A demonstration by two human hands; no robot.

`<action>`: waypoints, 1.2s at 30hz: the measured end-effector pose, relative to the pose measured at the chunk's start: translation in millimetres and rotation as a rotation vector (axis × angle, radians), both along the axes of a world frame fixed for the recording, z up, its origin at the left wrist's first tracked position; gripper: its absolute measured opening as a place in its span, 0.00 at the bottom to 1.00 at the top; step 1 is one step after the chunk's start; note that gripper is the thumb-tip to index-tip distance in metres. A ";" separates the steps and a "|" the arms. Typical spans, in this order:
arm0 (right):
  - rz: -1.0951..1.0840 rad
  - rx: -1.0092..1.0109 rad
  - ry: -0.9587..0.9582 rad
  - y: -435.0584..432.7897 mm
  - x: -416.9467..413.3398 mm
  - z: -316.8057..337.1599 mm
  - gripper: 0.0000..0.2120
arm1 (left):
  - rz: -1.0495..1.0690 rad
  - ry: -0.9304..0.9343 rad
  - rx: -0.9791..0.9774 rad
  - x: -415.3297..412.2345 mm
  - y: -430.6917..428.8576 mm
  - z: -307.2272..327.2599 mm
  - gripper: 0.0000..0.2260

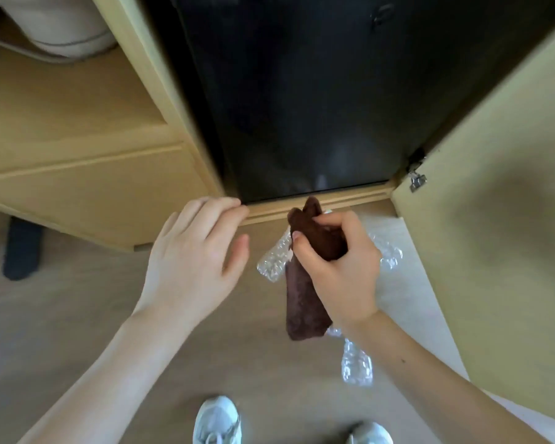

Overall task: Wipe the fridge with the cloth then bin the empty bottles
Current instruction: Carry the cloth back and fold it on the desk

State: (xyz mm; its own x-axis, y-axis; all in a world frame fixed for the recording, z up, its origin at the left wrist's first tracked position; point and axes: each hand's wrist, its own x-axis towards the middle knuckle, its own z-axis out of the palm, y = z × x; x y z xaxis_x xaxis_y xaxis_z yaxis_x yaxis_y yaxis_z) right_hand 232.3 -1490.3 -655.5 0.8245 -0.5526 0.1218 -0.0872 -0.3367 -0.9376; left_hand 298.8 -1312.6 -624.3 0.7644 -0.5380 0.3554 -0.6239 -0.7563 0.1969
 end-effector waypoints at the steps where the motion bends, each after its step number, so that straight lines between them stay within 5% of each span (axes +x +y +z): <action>1: 0.026 -0.035 0.029 -1.1 -8.9 30.5 0.12 | 0.003 0.028 0.022 -7.3 2.3 26.6 0.12; 9: 0.043 -0.154 0.059 9.1 -65.5 325.7 0.12 | 0.009 0.219 0.006 -63.1 11.5 308.4 0.11; 18: -0.013 -0.040 0.093 20.7 -92.3 588.9 0.24 | 0.038 0.093 -0.136 -84.8 37.1 566.4 0.10; 26: 0.040 0.155 0.066 33.5 -104.6 663.8 0.05 | 0.051 -0.017 -0.187 -94.0 69.9 644.3 0.12; 36: 0.214 0.267 -0.041 45.9 -105.1 675.4 0.11 | 0.160 -0.050 -0.174 -123.7 78.0 649.1 0.11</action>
State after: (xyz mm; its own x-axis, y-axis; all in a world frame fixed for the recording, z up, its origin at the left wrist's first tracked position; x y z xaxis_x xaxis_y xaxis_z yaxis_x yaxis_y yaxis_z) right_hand 127.3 -1444.5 19.9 0.9224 -0.3849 0.0316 -0.0014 -0.0852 -0.9964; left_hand 175.1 -1234.5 24.8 0.8140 -0.3387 0.4719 -0.5112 -0.8035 0.3050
